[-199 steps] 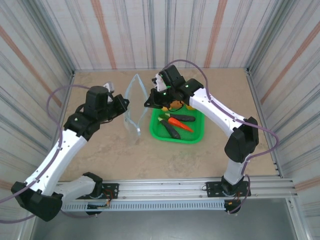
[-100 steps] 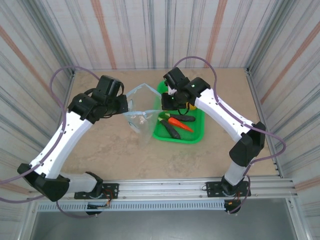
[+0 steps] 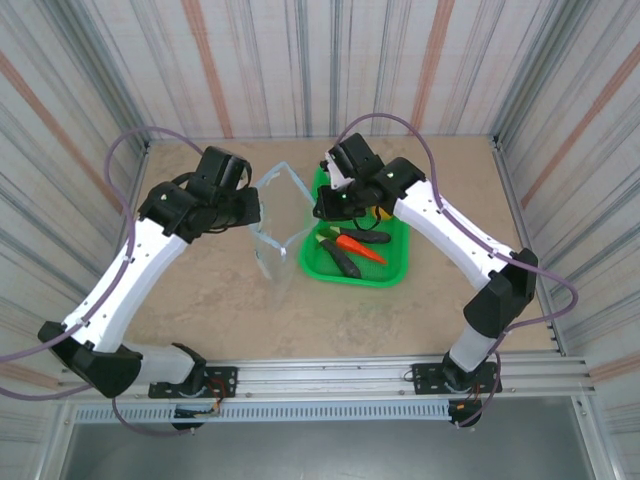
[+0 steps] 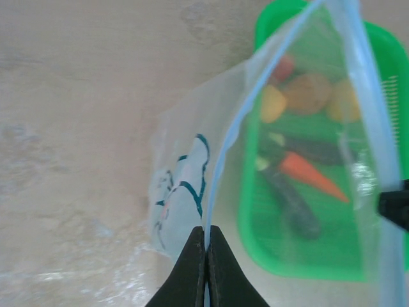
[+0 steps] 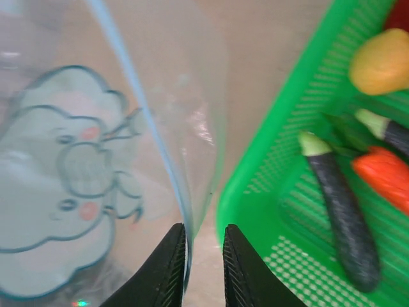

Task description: Place the food in the zip-top bag and seal the zipper

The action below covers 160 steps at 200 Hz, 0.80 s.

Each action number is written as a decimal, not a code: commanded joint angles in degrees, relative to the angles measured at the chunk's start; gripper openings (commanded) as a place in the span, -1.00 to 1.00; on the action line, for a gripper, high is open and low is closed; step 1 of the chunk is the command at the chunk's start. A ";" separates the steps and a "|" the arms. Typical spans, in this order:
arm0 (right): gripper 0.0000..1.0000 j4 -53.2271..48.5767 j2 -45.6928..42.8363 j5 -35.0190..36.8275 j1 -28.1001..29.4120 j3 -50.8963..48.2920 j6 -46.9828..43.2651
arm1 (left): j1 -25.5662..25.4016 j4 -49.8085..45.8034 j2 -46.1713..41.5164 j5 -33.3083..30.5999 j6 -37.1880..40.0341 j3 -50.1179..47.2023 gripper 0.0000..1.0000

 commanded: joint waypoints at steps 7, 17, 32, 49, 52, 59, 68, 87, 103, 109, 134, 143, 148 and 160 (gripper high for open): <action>-0.43 3.17 -2.15 -7.94 0.42 1.73 -1.89 | 1.65 4.15 -1.80 5.79 -4.56 -2.06 -1.00; -0.24 4.51 -3.21 -8.24 0.55 1.41 -2.33 | 2.56 4.02 -1.81 6.67 -5.18 -2.44 -1.00; 0.09 6.05 -4.89 -8.43 0.39 1.20 -2.02 | 3.25 3.34 -1.72 6.96 -5.31 -2.68 -1.00; 0.18 5.97 -6.66 -7.41 0.08 1.15 -3.13 | 3.45 2.99 -1.42 6.70 -4.95 -2.92 -1.00; 0.18 5.81 -6.95 -7.08 0.04 1.14 -3.48 | 3.43 3.03 -1.38 6.73 -4.93 -3.01 -1.00; 0.19 5.96 -7.87 -6.50 -0.01 0.57 -4.39 | 3.47 3.19 -1.25 6.97 -4.97 -3.32 -1.00; 0.19 5.91 -9.06 -4.96 -0.27 -0.31 -5.17 | 3.56 3.67 -1.18 7.64 -5.17 -3.73 -1.00; 0.13 3.47 -10.38 0.02 -1.57 -1.96 -5.34 | 3.60 5.06 -1.21 8.76 -5.14 -4.53 -1.00; 0.08 2.24 -11.68 3.54 -3.45 -6.54 -5.39 | 3.68 5.14 -0.80 9.65 -4.38 -4.04 -1.00; 0.07 2.03 -12.00 4.58 -4.34 -8.74 -5.40 | 3.68 5.28 -0.69 10.24 -4.01 -3.80 -1.00; 0.02 0.99 -10.82 8.79 -5.82 -15.78 -8.97 | 3.67 4.84 -0.55 11.60 -3.61 -3.21 -1.00; 0.02 1.90 -10.12 9.76 -5.87 -18.18 -10.54 | 3.62 4.57 -0.83 11.79 -3.71 -3.25 -1.00; 0.02 2.38 -9.48 10.07 -5.94 -19.28 -11.44 | 3.69 4.40 -0.99 11.79 -3.80 -3.32 -1.00; 0.02 4.49 -8.03 9.23 -5.95 -21.60 -14.17 | 3.69 3.45 -1.61 11.59 -3.79 -3.39 -1.00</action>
